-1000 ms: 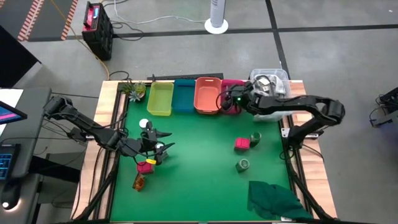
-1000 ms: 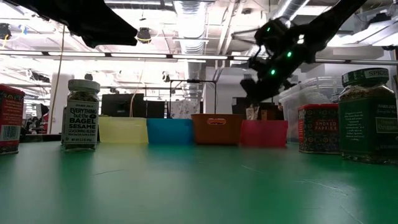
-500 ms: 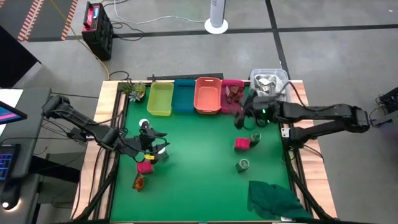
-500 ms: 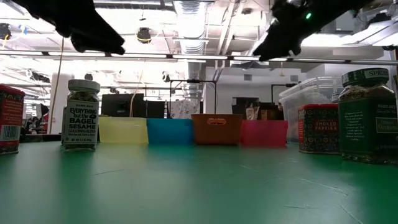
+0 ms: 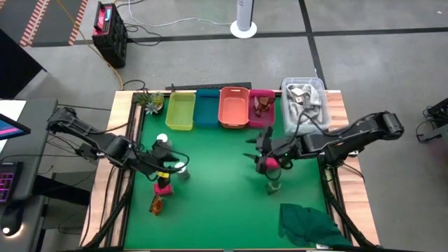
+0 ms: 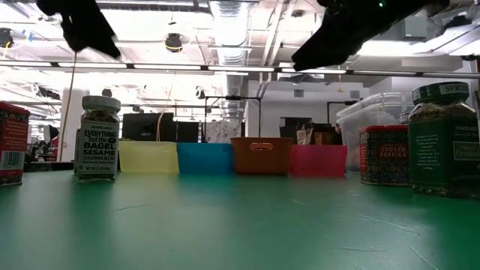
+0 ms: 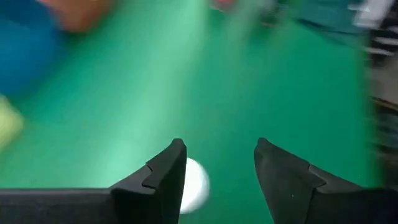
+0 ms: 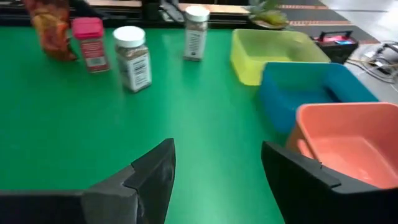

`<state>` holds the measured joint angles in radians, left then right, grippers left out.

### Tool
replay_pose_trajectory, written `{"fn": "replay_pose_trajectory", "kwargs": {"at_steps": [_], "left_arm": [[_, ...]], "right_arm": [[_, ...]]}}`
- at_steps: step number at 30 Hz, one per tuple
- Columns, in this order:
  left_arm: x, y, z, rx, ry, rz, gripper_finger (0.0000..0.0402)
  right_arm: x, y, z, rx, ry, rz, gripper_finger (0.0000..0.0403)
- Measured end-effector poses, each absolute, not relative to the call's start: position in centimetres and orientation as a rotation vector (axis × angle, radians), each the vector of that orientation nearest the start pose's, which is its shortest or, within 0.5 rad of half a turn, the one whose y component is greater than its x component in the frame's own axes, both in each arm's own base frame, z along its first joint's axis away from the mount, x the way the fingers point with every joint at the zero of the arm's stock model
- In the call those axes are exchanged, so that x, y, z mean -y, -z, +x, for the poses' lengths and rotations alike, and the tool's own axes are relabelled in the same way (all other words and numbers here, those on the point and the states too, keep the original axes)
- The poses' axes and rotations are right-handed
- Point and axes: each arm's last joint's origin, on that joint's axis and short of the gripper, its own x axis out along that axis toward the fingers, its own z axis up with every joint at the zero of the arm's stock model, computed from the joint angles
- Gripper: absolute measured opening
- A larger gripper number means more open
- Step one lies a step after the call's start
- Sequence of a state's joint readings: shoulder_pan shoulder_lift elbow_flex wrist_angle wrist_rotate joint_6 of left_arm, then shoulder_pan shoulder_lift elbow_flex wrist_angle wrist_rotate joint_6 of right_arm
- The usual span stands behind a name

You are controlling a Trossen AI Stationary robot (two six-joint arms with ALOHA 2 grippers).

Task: Sort spices by type
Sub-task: Put the right red seasoning can into the orange bin

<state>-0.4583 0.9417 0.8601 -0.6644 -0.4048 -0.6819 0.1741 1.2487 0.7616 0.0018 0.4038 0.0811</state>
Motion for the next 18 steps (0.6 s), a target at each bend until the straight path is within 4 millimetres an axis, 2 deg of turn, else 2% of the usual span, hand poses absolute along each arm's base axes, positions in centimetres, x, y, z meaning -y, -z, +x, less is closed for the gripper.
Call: {"fn": "replay_pose_trajectory", "kwargs": {"at_steps": [5, 8, 12, 15, 18], "left_arm": [[8.0, -32.0, 16.7, -0.751, 0.081, -0.611, 0.0178], [8.4, -32.6, 16.3, -0.860, 0.139, -0.805, 0.0178], [9.0, -32.1, 15.2, -1.022, 0.081, -0.966, 0.0178], [9.2, -31.5, 14.3, -1.122, 0.005, -0.972, 0.0178], [9.0, -30.9, 13.6, -1.147, -0.099, -0.927, 0.0178]], "right_arm": [[-3.6, -24.2, 26.6, -0.468, 0.280, -0.076, 0.0267], [-3.4, -24.3, 26.7, -0.462, 0.297, -0.078, 0.0267], [-3.3, -24.5, 26.8, -0.432, 0.299, -0.068, 0.0267], [-3.4, -24.5, 26.8, -0.435, 0.294, -0.072, 0.0267], [-3.9, -24.3, 26.7, -0.460, 0.260, -0.094, 0.0267]]}}
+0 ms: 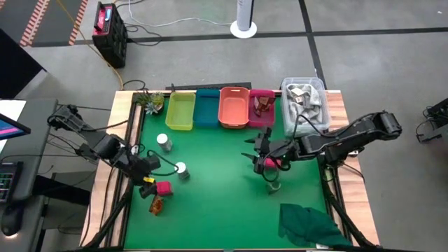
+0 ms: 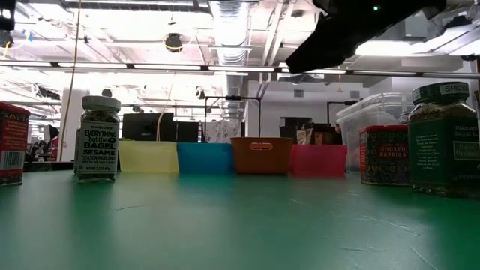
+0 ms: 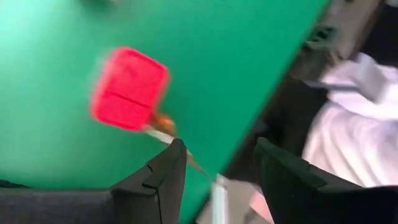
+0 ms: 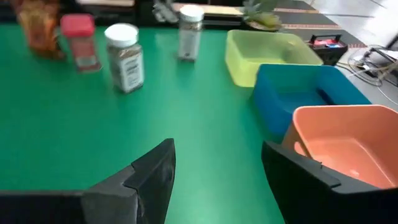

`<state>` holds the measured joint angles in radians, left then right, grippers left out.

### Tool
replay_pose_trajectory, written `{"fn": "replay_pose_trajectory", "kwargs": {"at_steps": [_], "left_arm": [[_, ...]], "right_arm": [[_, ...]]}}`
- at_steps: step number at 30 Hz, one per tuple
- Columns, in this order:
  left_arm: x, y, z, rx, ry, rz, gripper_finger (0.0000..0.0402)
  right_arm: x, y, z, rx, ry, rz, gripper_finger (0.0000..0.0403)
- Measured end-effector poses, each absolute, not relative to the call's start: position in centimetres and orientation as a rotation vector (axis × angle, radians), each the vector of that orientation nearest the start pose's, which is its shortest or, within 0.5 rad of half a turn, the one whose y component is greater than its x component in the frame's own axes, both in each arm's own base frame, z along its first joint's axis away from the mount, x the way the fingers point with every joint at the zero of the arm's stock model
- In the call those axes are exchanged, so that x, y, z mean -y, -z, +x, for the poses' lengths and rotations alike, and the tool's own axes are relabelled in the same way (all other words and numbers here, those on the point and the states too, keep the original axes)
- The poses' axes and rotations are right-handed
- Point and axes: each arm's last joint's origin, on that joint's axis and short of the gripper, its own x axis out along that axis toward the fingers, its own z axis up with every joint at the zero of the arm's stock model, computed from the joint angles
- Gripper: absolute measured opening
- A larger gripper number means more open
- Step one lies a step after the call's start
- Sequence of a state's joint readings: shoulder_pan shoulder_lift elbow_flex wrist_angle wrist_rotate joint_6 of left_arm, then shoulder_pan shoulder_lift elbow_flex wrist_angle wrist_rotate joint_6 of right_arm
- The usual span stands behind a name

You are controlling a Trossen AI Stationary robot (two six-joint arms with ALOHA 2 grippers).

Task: Sort spices by type
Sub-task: Put the right red seasoning can into the orange bin

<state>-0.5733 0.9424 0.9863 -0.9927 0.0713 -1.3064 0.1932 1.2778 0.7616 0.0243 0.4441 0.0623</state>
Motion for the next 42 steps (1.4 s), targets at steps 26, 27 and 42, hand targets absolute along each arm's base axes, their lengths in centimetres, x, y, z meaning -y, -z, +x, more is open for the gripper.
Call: {"fn": "replay_pose_trajectory", "kwargs": {"at_steps": [26, 27, 42], "left_arm": [[7.2, -30.8, 14.4, -0.928, -0.216, -0.513, 0.0178], [7.2, -30.7, 14.4, -0.931, -0.214, -0.507, 0.0178], [7.1, -30.6, 14.4, -0.931, -0.201, -0.403, 0.0178]], "right_arm": [[-2.0, -24.3, 25.0, -1.165, 0.120, -0.037, 0.0293], [-1.9, -24.1, 25.1, -1.178, 0.119, -0.042, 0.0303], [-1.9, -20.2, 26.5, -1.468, 0.132, 0.076, 0.0373]]}}
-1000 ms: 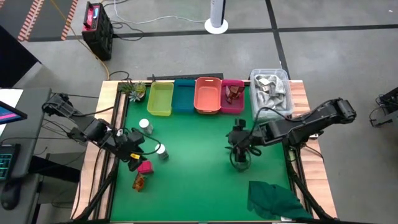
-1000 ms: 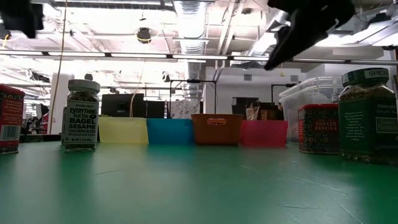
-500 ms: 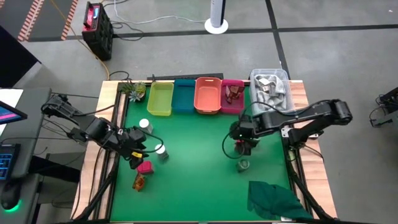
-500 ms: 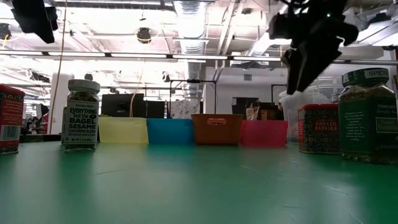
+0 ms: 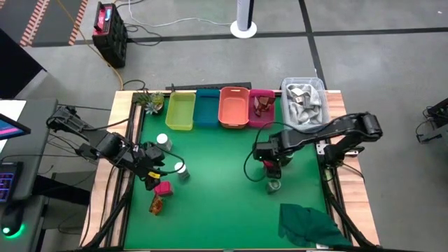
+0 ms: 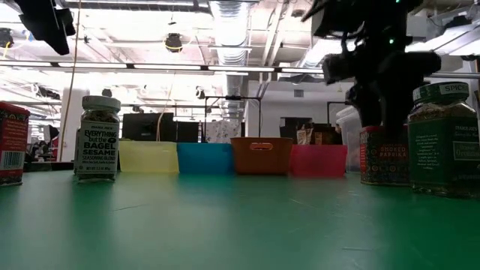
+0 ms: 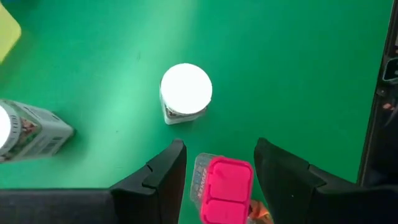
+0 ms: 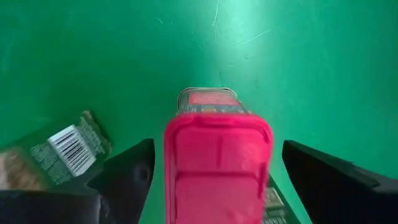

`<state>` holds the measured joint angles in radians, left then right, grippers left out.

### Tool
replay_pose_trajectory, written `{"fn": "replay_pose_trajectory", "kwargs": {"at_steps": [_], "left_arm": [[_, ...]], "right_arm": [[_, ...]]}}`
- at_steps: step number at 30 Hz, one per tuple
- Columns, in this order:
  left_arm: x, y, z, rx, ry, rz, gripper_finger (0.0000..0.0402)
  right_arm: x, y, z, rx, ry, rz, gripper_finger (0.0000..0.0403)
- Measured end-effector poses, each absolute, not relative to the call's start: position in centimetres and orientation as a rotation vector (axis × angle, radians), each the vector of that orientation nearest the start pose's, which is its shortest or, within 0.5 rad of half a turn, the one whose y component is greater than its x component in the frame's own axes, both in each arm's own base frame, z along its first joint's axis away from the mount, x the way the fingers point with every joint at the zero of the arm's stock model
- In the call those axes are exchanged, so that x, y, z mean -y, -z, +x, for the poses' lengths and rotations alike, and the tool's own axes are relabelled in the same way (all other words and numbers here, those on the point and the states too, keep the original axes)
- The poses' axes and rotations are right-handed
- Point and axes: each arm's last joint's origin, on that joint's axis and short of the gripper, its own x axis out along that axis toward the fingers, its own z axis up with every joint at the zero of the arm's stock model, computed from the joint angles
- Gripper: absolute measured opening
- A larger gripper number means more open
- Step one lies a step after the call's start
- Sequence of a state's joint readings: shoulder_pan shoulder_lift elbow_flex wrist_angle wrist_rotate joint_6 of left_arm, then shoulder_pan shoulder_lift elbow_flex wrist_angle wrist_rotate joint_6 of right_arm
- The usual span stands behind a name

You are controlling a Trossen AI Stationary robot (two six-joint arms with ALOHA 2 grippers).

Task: Sort spices by type
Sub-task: Put the right red seasoning can into the orange bin

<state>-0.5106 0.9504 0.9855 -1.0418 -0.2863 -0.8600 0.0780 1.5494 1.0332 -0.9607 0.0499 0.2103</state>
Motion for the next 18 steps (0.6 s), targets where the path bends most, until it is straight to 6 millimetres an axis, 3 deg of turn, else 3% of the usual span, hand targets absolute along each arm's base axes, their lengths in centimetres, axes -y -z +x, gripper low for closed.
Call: {"fn": "replay_pose_trajectory", "kwargs": {"at_steps": [5, 11, 18], "left_arm": [[7.1, -30.6, 14.4, -0.923, -0.219, -0.421, 0.0178], [6.9, -30.7, 14.5, -0.875, -0.277, -0.390, 0.0178], [6.7, -30.7, 14.5, -0.839, -0.308, -0.330, 0.0178]], "right_arm": [[-1.7, -18.3, 27.3, -1.540, 0.142, 0.071, 0.0335], [-1.7, -17.3, 28.1, -1.579, 0.093, 0.047, 0.0226], [-0.4, -19.8, 29.7, -1.525, 0.111, 0.029, 0.0223]]}}
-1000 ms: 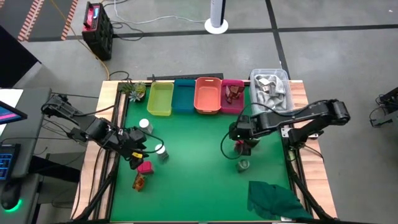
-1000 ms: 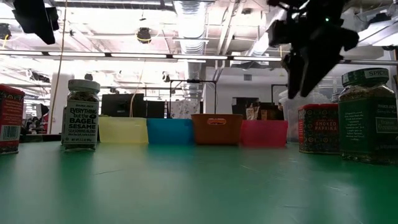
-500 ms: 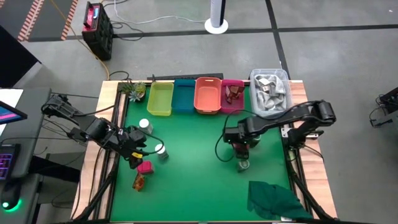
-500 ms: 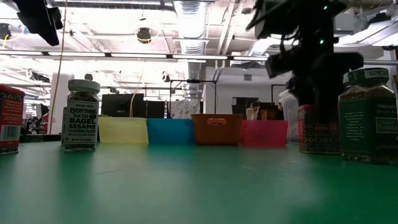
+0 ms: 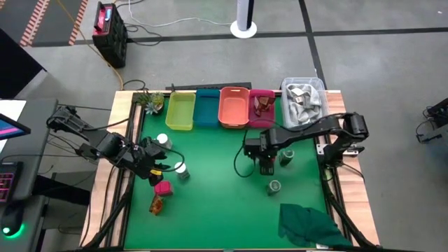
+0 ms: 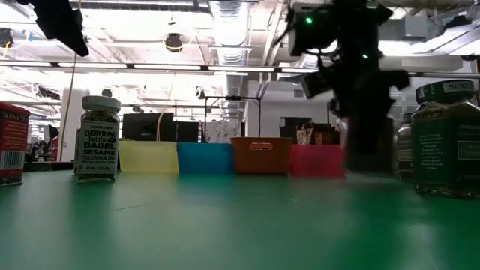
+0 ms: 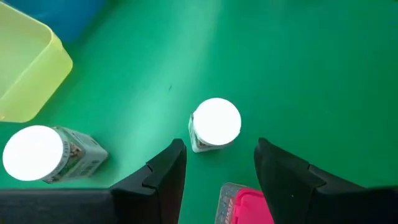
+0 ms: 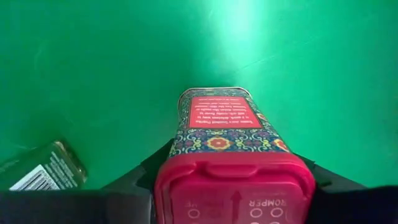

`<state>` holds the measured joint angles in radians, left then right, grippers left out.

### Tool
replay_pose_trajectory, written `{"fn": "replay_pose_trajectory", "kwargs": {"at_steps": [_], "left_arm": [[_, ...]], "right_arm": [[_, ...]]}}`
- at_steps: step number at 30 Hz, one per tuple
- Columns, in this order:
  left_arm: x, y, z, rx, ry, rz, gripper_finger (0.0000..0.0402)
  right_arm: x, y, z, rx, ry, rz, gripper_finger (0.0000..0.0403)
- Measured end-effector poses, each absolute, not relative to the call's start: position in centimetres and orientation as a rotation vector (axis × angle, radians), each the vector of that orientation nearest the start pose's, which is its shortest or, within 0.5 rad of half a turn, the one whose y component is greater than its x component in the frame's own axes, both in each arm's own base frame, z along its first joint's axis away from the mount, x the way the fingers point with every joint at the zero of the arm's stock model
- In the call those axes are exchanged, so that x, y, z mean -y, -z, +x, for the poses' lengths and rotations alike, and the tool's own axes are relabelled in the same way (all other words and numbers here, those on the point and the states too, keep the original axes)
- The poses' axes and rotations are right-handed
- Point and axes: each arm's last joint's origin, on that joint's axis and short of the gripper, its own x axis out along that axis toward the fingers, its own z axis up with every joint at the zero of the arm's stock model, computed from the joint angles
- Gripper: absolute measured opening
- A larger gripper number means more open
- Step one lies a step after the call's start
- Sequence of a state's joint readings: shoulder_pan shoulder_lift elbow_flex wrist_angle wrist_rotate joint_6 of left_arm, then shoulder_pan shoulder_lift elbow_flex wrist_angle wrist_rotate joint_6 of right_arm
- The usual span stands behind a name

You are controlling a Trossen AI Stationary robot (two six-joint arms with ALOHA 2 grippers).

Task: Sort spices by type
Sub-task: Put the right red seasoning can into the orange bin

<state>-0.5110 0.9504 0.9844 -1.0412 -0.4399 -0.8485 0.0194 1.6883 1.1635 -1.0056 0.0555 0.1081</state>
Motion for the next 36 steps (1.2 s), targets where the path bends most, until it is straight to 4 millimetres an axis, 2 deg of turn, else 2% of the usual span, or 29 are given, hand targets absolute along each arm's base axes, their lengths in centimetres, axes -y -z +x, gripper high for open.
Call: {"fn": "replay_pose_trajectory", "kwargs": {"at_steps": [6, 14, 22, 25, 31, 36], "left_arm": [[6.8, -30.8, 14.5, -0.813, -0.319, -0.300, 0.0178], [6.9, -30.2, 15.5, -0.679, -0.360, -0.232, 0.0178], [7.1, -28.2, 15.8, -0.681, -0.350, -0.204, 0.0178], [7.1, -28.0, 15.8, -0.688, -0.347, -0.187, 0.0178], [6.9, -28.0, 15.9, -0.693, -0.346, -0.157, 0.0178], [6.9, -28.0, 15.8, -0.694, -0.342, -0.160, 0.0178]], "right_arm": [[1.3, -23.5, 31.3, -1.442, 0.105, 0.022, 0.0223], [5.6, -28.8, 33.5, -1.193, 0.137, -0.014, 0.0223], [9.9, -31.9, 34.1, -1.003, 0.223, -0.039, 0.0223], [11.5, -31.9, 34.9, -1.013, 0.248, -0.030, 0.0223], [14.3, -30.5, 38.2, -1.138, 0.214, -0.075, 0.0223], [17.8, -28.8, 40.2, -1.202, 0.217, -0.086, 0.0223]]}}
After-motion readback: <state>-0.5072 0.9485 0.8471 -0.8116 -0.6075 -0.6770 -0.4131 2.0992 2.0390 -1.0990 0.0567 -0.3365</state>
